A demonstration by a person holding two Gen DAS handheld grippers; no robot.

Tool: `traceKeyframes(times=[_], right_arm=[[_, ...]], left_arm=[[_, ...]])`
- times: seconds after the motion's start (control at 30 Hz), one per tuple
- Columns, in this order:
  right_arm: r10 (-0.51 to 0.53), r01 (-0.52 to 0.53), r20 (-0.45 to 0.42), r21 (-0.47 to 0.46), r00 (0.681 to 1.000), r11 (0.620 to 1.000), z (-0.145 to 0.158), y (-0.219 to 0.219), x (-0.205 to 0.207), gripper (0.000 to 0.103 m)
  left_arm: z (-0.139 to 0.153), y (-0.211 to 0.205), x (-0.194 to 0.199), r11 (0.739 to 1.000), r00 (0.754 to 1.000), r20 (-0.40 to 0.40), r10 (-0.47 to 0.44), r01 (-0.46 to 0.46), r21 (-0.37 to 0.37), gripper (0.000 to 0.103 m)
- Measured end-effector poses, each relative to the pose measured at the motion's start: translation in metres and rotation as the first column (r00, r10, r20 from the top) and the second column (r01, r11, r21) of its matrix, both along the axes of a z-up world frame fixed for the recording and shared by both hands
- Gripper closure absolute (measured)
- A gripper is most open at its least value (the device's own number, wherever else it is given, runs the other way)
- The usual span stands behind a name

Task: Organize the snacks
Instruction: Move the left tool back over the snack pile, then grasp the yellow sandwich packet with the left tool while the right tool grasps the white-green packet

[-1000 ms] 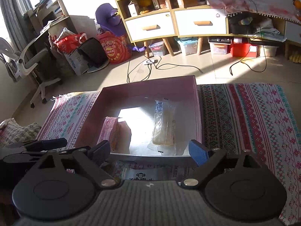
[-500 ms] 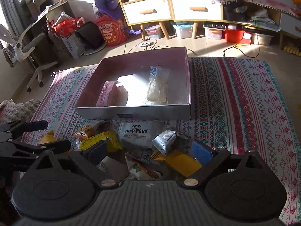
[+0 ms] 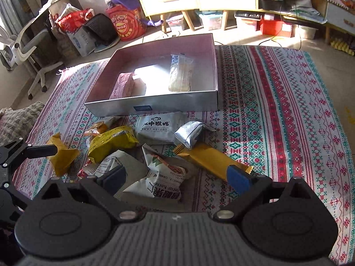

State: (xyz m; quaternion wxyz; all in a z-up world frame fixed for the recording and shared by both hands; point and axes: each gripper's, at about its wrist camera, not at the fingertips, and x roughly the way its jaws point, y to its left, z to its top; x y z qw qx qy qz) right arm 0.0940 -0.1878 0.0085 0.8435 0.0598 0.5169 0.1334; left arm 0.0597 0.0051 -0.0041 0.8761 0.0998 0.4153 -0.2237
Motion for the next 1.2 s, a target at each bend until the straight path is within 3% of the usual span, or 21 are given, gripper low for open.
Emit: traceKeyframes(times=[0.27, 0.57, 0.87, 1.0, 1.2], right_arm=[[-0.005, 0.005, -0.037, 0.006, 0.999, 1.000, -0.010, 0.001, 0.000, 0.006], [-0.024, 0.025, -0.086, 0.012, 0.996, 1.000, -0.023, 0.005, 0.005, 0.006], [-0.038, 0.040, -0.118, 0.013, 0.992, 0.999, -0.035, 0.009, 0.007, 0.008], [-0.035, 0.035, -0.117, 0.002, 0.993, 0.999, -0.037, 0.010, 0.007, 0.016], [-0.015, 0.014, -0.110, -0.014, 0.994, 1.000, -0.040, 0.015, 0.005, 0.021]], left_arm=[[-0.010, -0.015, -0.011, 0.986, 0.986, -0.022, -0.164, 0.164, 0.013, 0.000], [-0.030, -0.034, -0.023, 0.961, 0.962, -0.050, -0.267, 0.270, 0.062, 0.001], [-0.040, -0.044, -0.032, 0.943, 0.961, 0.005, -0.278, 0.272, 0.192, 0.004], [-0.045, -0.048, -0.034, 0.931, 0.958, 0.030, -0.286, 0.271, 0.244, 0.006], [-0.046, -0.046, -0.029, 0.939, 0.964, 0.055, -0.260, 0.238, 0.248, 0.009]])
